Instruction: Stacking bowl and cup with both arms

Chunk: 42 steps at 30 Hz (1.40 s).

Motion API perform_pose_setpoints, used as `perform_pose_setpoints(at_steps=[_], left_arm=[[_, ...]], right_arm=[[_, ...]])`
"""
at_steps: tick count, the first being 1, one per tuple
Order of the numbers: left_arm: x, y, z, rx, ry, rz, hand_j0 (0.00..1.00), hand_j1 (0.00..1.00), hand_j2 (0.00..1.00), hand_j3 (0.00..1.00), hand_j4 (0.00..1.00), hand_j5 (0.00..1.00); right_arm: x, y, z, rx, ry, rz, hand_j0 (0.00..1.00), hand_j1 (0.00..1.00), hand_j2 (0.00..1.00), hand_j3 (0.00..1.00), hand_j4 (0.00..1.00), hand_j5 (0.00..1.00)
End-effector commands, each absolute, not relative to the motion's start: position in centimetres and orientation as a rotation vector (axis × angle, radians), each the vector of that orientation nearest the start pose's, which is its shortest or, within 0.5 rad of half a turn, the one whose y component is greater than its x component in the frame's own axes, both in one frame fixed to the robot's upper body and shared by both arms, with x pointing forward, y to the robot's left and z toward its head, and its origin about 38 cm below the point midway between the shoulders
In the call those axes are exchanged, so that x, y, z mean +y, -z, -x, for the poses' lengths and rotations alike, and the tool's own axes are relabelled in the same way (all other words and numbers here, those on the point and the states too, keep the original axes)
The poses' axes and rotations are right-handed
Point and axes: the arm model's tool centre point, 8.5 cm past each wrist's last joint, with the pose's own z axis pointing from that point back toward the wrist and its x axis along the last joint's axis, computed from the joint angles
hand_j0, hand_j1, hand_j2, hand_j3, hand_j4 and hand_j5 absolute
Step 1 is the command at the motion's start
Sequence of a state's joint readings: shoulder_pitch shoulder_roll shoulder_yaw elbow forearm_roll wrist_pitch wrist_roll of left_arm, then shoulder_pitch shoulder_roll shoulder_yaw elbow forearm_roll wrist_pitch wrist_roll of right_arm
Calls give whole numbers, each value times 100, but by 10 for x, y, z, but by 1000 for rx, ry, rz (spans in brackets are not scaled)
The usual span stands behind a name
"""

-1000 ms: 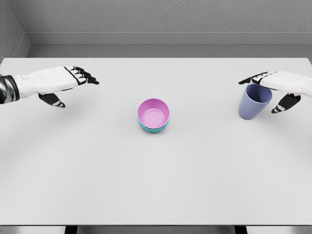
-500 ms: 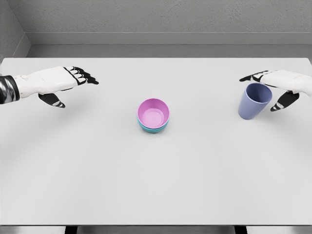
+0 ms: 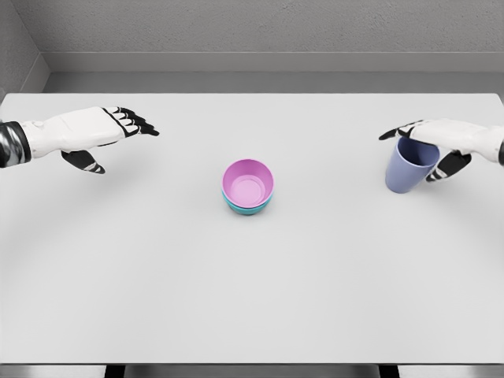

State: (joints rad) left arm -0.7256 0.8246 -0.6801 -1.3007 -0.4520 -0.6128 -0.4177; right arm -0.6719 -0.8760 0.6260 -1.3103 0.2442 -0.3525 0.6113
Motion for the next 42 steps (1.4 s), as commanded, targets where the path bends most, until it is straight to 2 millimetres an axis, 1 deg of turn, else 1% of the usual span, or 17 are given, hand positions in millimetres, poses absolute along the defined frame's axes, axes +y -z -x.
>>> perform_pose_setpoints(at_steps=[1,4,15,22,26,32,35,37,39,42], left_arm=[[330,-216,-460,-1379,2043,-512,100,100,100,100,100,100],[330,-217,-459,-1377,2043,-513,100,100,100,100,100,100],[331,-217,-459,-1374,2046,-514,100,100,100,100,100,100],[331,-217,-459,-1376,2046,-511,100,100,100,100,100,100],[330,-217,-458,-1377,2047,-511,100,100,100,100,100,100],[330,-217,-459,-1378,2046,-512,100,100,100,100,100,100],[330,-217,-458,-1377,2047,-511,100,100,100,100,100,100],[331,-217,-458,-1377,2046,-513,100,100,100,100,100,100],[330,-217,-459,-1378,2046,-512,100,100,100,100,100,100],[331,-217,-458,-1377,2046,-513,100,100,100,100,100,100]], right_arm=[[-371,-209,-457,-1159,-1767,411,73,73,73,73,73,73],[-371,-210,-457,-1160,-1767,412,69,69,69,69,69,69],[-369,-217,-459,-1177,-1772,423,69,69,69,69,69,69],[-367,-228,-461,-1202,-1775,441,68,68,68,68,68,68],[-356,-238,-459,-1238,-1801,444,68,68,68,68,68,68],[-353,-250,-462,-1260,-1807,465,68,68,68,68,68,68],[-345,-260,-460,-1287,-1834,476,68,68,68,68,68,68],[-343,-262,-461,-1295,-1836,478,68,68,68,68,68,68],[-337,-270,-459,-1323,-1843,485,68,68,68,68,68,68],[-325,-276,-454,-1357,-1875,479,68,68,68,68,68,68]])
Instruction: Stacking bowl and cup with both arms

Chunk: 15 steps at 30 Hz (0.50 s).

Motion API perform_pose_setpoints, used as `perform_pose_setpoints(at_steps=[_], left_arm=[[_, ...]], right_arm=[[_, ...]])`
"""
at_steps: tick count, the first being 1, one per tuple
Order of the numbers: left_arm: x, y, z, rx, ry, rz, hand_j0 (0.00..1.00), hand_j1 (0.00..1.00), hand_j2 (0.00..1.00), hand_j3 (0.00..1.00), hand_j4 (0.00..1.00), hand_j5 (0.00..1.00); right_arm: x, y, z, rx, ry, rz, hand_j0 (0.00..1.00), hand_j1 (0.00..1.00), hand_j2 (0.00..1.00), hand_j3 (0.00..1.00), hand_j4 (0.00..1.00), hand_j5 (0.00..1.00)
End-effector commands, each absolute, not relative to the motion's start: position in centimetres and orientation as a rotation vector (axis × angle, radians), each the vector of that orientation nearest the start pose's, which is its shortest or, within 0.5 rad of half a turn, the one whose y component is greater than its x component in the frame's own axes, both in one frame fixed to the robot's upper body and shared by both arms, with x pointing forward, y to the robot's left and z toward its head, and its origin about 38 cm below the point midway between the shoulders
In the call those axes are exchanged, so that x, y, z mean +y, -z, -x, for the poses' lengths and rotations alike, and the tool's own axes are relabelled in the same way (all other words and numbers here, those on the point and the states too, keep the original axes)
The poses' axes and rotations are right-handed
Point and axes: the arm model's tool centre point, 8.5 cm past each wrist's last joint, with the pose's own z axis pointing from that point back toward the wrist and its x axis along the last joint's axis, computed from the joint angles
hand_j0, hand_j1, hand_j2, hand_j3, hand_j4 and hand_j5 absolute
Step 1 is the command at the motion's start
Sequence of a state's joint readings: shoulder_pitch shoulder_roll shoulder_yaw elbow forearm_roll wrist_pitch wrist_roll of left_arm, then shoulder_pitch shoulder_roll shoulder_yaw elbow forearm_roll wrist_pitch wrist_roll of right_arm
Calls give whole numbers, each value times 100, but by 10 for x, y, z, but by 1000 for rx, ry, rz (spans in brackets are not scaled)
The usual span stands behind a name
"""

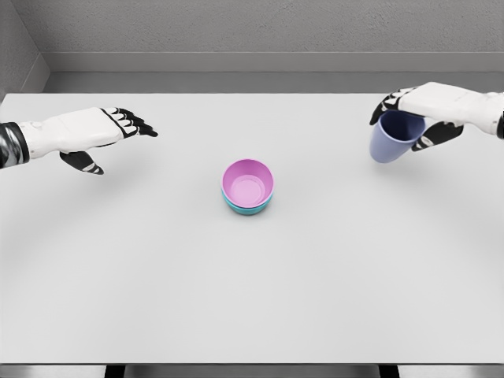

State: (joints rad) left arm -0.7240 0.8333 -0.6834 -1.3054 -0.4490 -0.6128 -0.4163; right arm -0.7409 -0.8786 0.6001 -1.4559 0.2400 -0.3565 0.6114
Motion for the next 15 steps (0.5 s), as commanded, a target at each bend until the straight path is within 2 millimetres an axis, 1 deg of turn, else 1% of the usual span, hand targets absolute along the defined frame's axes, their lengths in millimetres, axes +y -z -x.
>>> perform_pose_setpoints(at_steps=[1,5,8,10,15], left_arm=[[331,-217,-458,-1377,2046,-513,100,100,100,100,100,100],[331,-217,-458,-1377,2046,-513,100,100,100,100,100,100],[331,-217,-458,-1377,2046,-513,100,100,100,100,100,100],[331,-217,-458,-1377,2046,-513,100,100,100,100,100,100],[331,-218,-458,-1378,2047,-513,100,100,100,100,100,100]], right_arm=[[-319,-279,-452,-1371,-1889,480,68,68,68,68,68,68],[-305,-286,-446,-1410,-1923,475,68,68,68,68,68,68],[-290,-288,-442,-1447,-1946,456,68,68,68,68,68,68],[-281,-292,-437,-1474,-1973,452,68,68,68,68,68,68],[-263,-300,-429,-1528,-2007,441,68,68,68,68,68,68]])
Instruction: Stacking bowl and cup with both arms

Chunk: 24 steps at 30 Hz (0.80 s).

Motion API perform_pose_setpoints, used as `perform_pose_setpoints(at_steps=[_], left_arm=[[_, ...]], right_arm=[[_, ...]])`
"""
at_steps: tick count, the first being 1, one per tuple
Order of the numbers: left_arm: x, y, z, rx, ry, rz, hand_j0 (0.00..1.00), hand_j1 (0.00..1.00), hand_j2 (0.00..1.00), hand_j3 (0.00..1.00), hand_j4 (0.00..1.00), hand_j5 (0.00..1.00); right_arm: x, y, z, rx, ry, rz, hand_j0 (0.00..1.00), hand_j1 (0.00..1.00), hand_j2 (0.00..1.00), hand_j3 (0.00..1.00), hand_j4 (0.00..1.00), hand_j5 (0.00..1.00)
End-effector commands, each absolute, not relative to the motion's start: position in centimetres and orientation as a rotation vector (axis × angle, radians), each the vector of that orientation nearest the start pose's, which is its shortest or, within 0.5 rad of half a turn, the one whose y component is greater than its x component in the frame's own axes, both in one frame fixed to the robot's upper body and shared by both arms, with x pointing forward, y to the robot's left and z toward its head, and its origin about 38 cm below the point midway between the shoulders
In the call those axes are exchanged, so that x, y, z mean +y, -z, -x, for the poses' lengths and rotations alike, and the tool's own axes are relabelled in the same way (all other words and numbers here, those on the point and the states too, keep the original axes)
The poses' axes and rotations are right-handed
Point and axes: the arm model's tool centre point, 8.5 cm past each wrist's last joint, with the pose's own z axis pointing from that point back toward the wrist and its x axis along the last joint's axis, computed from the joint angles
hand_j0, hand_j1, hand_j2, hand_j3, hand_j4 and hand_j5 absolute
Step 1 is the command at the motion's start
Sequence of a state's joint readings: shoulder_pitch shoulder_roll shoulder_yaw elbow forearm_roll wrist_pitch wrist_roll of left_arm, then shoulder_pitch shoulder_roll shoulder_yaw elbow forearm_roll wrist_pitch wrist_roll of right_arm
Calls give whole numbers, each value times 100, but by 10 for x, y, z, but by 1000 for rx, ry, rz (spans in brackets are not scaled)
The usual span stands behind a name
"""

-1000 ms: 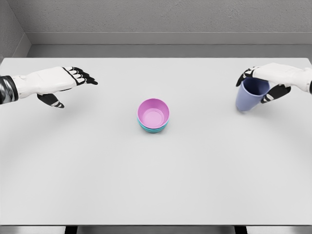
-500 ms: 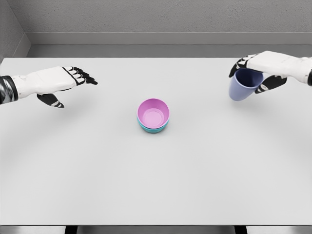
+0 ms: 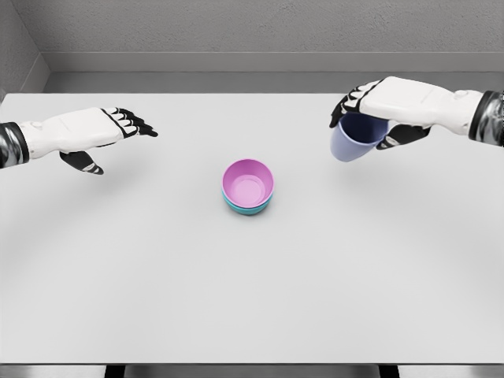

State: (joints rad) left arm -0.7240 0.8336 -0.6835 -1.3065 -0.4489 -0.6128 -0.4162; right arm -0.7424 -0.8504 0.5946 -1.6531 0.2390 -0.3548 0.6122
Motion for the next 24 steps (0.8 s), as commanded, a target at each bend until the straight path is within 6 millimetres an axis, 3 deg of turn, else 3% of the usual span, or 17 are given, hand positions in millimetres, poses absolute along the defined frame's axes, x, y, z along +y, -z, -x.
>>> perform_pose_setpoints(at_steps=[1,8,24], left_arm=[[331,-218,-458,-1378,2047,-513,100,100,100,100,100,100],[331,-218,-458,-1377,2047,-514,100,100,100,100,100,100],[331,-218,-458,-1377,2047,-514,100,100,100,100,100,100]], right_arm=[[-258,-304,-427,-1553,-2008,441,68,68,68,68,68,68],[-237,-312,-415,-1622,-2054,421,68,68,68,68,68,68],[-186,-307,-408,-1794,-2096,280,68,68,68,68,68,68]])
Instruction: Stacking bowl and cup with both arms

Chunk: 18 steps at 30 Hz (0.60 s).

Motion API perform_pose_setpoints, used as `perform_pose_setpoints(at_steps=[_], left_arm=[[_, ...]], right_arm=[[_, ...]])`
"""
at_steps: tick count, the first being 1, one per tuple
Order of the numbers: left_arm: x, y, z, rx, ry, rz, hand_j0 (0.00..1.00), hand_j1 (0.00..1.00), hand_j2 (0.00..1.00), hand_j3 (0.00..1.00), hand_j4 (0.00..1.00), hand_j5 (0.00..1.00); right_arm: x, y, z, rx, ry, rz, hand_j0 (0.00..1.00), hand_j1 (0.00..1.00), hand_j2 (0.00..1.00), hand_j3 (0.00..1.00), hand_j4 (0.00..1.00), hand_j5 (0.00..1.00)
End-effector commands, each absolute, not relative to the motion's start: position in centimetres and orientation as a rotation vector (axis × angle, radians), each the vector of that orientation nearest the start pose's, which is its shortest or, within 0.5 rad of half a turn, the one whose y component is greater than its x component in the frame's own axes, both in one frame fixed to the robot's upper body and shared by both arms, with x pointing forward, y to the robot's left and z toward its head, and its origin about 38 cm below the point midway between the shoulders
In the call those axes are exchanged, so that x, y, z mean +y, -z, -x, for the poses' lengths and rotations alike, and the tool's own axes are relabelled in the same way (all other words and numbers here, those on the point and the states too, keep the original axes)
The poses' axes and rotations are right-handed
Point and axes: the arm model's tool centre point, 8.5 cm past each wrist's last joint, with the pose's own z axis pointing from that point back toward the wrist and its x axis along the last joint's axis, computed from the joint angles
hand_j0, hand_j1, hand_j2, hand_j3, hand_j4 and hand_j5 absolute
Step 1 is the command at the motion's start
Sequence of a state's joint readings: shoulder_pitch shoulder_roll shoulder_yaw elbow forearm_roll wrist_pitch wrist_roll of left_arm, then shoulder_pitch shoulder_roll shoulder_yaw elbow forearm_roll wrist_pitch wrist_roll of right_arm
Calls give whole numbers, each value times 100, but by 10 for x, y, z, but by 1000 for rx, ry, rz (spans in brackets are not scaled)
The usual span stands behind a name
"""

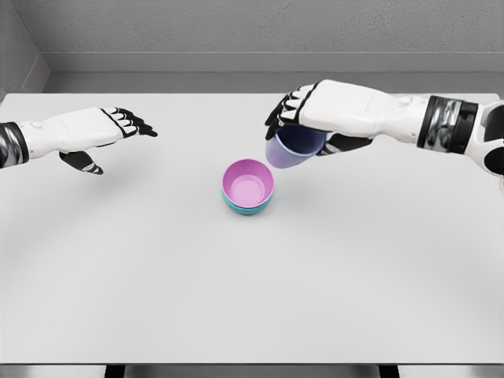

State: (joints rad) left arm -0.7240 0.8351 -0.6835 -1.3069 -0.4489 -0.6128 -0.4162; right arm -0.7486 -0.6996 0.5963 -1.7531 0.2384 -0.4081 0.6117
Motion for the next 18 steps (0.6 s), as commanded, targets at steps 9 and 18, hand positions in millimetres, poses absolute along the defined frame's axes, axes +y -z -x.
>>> perform_pose_setpoints(at_steps=[9,18], left_arm=[[331,-218,-458,-1377,2047,-514,100,100,100,100,100,100],[331,-218,-458,-1378,2046,-516,100,100,100,100,100,100]], right_arm=[[-168,-300,-399,2211,2599,-247,69,69,69,69,69,69],[-164,-286,-406,2214,2664,-236,69,69,69,69,69,69]])
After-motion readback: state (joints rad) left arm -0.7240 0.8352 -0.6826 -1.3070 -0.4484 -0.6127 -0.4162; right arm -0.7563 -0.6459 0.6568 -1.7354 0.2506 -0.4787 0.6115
